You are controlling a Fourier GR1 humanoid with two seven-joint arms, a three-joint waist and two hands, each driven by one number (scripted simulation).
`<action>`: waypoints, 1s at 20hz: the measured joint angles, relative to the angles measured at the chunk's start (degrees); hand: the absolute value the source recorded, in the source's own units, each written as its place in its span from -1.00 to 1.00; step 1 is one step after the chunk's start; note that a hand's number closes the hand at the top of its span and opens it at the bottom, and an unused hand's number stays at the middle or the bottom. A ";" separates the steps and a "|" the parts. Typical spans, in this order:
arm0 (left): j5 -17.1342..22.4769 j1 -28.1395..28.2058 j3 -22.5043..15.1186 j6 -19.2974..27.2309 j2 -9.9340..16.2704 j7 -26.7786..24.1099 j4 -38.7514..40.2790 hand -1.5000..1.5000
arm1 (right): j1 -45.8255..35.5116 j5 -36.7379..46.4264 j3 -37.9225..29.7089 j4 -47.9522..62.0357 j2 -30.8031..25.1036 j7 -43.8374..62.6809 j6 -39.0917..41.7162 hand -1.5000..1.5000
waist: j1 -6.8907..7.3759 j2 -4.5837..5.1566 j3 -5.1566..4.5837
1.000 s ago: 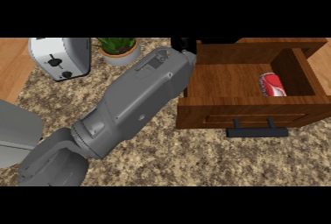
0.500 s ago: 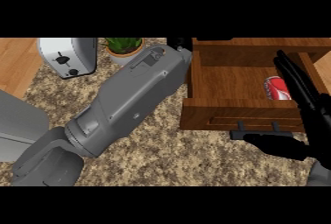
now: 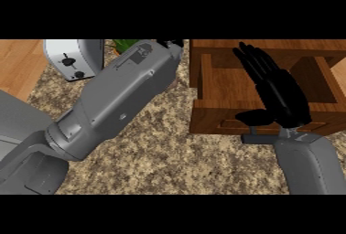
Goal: Pick up the can, place it into the drawer and close the drawer
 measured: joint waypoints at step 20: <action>-5.91 9.40 0.04 1.63 11.34 8.35 -16.32 -1.00 | -20.58 14.51 -4.50 47.83 0.51 -2.96 -29.91 -1.00 | 0.91 -0.55 -0.81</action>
